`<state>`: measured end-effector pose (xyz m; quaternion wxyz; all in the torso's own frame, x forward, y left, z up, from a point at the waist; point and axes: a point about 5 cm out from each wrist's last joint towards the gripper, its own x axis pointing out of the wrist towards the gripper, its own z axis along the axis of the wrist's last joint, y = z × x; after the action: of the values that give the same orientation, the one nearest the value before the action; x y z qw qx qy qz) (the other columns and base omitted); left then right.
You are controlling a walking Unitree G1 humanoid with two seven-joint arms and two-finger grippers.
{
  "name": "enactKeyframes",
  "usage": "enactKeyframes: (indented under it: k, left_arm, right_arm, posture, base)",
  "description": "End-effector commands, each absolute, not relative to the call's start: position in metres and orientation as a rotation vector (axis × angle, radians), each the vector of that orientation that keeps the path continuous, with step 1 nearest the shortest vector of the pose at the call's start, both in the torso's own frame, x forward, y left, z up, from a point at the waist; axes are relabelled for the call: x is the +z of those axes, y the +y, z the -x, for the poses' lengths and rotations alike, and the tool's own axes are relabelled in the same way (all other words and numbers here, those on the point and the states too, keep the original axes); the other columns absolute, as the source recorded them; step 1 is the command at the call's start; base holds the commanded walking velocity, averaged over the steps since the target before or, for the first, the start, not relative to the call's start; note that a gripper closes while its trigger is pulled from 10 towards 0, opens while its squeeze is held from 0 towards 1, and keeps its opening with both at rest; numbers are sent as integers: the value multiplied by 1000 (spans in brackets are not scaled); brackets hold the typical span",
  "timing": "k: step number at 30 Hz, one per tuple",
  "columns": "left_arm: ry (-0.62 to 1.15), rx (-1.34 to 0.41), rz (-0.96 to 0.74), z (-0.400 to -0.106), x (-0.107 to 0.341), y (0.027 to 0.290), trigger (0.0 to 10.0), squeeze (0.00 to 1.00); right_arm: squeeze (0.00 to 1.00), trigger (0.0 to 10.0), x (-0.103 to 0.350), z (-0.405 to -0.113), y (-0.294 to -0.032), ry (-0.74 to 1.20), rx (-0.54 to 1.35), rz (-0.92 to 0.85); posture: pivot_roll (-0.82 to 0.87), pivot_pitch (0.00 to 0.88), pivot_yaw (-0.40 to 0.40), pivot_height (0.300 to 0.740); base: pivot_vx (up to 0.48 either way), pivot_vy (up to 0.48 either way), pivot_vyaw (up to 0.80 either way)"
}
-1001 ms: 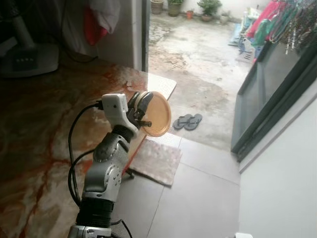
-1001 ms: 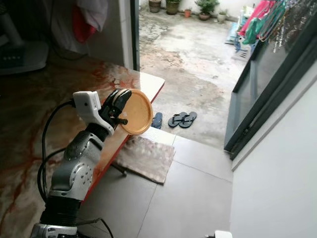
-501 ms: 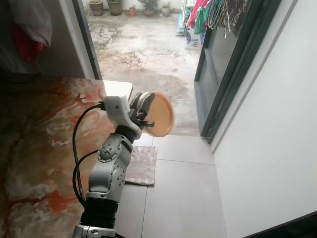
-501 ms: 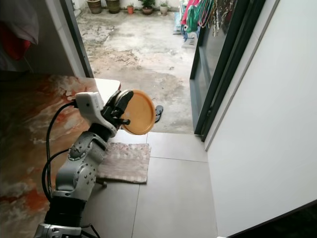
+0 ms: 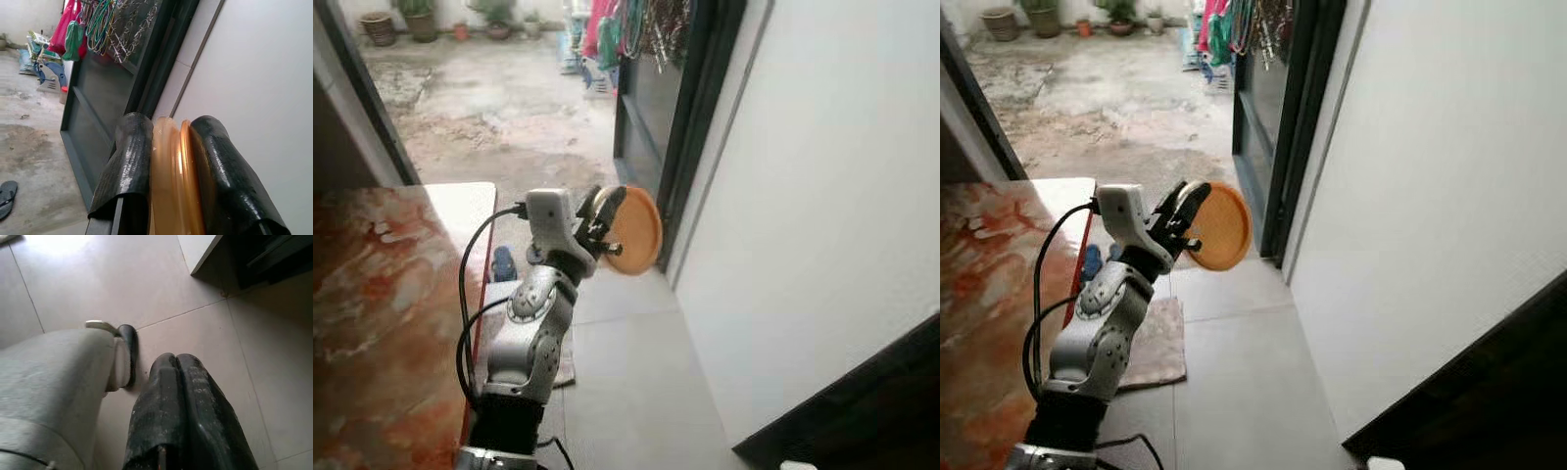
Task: Restocking fridge
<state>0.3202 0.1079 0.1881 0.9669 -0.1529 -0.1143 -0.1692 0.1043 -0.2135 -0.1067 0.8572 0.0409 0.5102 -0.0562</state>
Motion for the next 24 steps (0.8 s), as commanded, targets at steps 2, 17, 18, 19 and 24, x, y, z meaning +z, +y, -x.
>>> enactKeyframes:
  k: [2,17,18,19,24]
  left_arm:
    - [-240,-370,311,-319,192,100,10000,0]
    - [-233,-374,303,-320,192,101,10000,0]
    - [-233,-372,303,-320,192,101,10000,0]
    - [-232,-372,303,-320,192,101,10000,0]
    - [-206,-323,291,-322,184,113,10000,0]
  right_arm:
    - [0,10000,-107,-100,-217,1085,-131,-86]
    - [0,10000,-108,-99,-215,1084,-134,-97]
    - [0,10000,-108,-99,-215,1084,-134,-98]
    - [0,10000,-108,-99,-215,1084,-134,-98]
    - [0,10000,-108,-99,-214,1084,-133,-98]
  posture:
    - [73,56,-4,740]
    - [77,70,9,740]
    - [77,71,10,740]
    - [77,71,10,740]
    - [77,75,11,740]
  base:
    - [0,0,-744]
    - [0,0,-744]
    - [0,0,-744]
    - [0,0,-744]
    - [0,0,-744]
